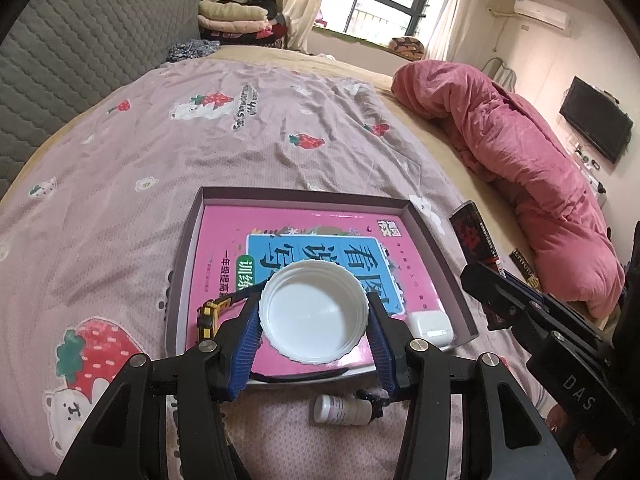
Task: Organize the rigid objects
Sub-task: 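Lower the cap onto the workbook with the left gripper while the right lowers the lighter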
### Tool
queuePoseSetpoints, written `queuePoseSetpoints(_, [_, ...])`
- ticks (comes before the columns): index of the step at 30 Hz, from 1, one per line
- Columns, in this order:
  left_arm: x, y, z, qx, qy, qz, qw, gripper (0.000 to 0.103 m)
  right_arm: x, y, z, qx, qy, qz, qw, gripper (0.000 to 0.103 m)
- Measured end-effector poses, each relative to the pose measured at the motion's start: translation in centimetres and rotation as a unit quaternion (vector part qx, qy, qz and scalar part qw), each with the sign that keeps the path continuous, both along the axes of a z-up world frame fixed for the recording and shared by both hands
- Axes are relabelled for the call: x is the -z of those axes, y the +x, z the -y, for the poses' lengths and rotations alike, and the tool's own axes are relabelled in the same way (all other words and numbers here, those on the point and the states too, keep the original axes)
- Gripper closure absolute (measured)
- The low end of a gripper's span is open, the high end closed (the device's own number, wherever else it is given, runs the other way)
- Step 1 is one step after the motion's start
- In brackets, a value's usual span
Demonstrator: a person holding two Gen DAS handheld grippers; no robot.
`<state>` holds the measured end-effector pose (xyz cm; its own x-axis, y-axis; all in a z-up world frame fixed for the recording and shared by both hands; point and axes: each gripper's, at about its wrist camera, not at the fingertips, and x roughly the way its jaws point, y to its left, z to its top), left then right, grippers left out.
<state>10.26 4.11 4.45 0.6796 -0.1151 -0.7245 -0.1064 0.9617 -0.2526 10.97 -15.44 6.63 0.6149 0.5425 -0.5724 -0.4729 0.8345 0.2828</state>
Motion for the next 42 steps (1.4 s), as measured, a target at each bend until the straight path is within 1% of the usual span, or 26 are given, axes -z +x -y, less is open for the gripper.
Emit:
queuePoseSetpoints(7, [0.4,0.6,-0.4,-0.004,-0.002,-0.002,1.0000,0.052,0.6,0.3,-0.3,0.001,-0.006,-0.005,1.000,0.088])
queuePoseSetpoints(12, [1.5,1.5,-0.5,-0.002,-0.002,-0.012,0.9999,0.052,1.4,0.8,-0.5,0.005,-0.013,-0.014,1.000,0.088])
queuePoseSetpoints(17, [3.3,2.6,-0.2,0.005,0.000,-0.034,0.9994,0.052,2.6,1.6,-1.0,0.004,-0.019,-0.032,0.999,0.088])
queuePoseSetpoints(21, [4.9,3.5,0.0,0.010,-0.008,-0.055,0.9984,0.052,4.0,2.1,-1.3,0.004,-0.027,-0.051,0.998,0.088])
queuePoseSetpoints(24, [5.8,3.8,0.2,0.014,-0.008,-0.064,0.9978,0.052,5.2,2.5,-1.4,0.005,-0.029,-0.067,0.997,0.088])
queuePoseSetpoints(28, [6.8,4.3,0.4,0.020,-0.012,-0.076,0.9968,0.052,6.1,2.7,-1.6,0.004,-0.036,-0.075,0.997,0.088])
queuePoseSetpoints(42, [8.5,4.7,1.5,0.043,0.010,-0.088,0.9952,0.052,7.1,2.6,-2.0,-0.005,-0.049,-0.084,0.995,0.088])
